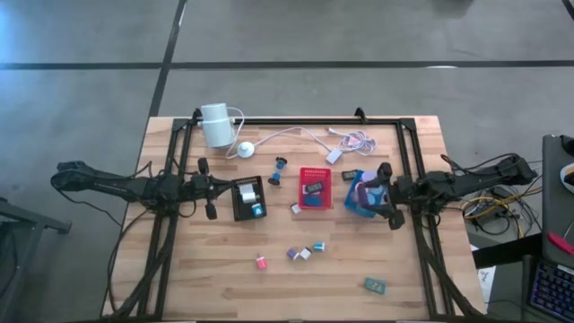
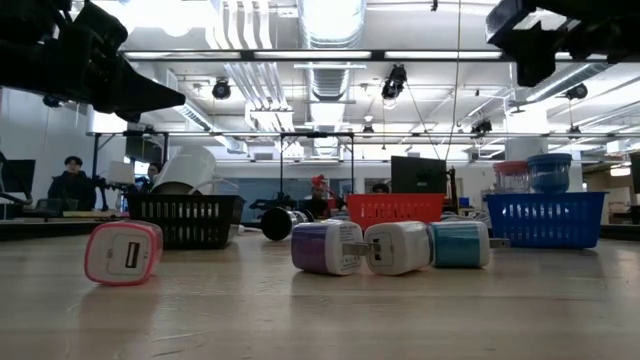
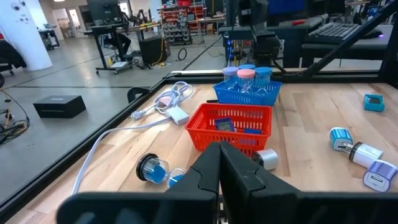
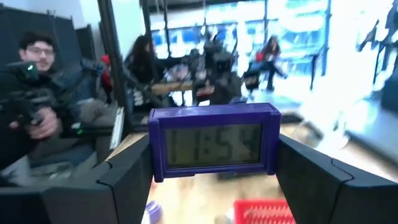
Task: Pick & Place Office items
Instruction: Put the dark blue digital clock into the red bin
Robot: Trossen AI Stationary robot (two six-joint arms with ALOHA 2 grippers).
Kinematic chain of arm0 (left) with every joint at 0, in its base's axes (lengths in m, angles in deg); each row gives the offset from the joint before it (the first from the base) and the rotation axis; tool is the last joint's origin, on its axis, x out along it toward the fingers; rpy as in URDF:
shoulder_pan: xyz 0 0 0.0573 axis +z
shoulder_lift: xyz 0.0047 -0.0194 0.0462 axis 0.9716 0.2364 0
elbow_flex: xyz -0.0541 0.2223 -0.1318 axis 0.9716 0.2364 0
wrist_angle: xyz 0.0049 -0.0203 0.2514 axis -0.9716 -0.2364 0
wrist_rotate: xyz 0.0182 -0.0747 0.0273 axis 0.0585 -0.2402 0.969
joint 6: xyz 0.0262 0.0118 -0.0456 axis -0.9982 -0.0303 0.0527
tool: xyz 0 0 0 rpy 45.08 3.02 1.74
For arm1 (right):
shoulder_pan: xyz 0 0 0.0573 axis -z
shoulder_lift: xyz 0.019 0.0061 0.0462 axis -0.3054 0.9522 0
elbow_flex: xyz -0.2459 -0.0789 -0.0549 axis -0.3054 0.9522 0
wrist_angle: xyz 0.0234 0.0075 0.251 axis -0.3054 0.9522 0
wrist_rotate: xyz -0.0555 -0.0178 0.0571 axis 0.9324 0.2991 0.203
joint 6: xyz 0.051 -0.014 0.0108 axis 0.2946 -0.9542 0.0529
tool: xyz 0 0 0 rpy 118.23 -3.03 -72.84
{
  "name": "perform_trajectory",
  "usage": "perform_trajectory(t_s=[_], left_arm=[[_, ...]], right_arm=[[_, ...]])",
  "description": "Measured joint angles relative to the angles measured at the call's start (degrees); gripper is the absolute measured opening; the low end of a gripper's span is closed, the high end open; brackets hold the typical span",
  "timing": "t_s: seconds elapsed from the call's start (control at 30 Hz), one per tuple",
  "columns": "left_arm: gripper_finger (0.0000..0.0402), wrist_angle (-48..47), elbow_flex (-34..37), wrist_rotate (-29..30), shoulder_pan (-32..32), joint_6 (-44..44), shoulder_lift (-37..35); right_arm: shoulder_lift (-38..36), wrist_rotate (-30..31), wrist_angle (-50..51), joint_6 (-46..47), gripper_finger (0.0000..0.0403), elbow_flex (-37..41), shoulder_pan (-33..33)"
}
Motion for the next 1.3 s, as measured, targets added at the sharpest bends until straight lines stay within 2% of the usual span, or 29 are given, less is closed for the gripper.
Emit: perform_trajectory(t_s=[0.27, 0.53, 0.8, 1.3], left_arm=[[0.0014, 0.9, 0.0, 0.9, 0.0, -2.6, 0.0], [0.0014, 1.7, -2.2, 0.9, 0.0, -0.7, 0.0], [0.0014, 1.7, -1.4, 0.9, 0.0, 1.0, 0.0], [0.0014, 3.0, -0.9, 1.0, 0.0, -0.9, 0.0]], right_arm=[[-0.6, 2.2, -1.9, -9.3, 0.0278, 0.2, 0.0], [-0.7, 2.6, -2.1, -9.5, 0.0278, 3.4, 0.0], [-1.1, 5.2, -6.5, -8.3, 0.0278, 7.5, 0.0], [-1.1, 5.2, -6.3, -4.7, 0.0278, 8.7, 0.0]])
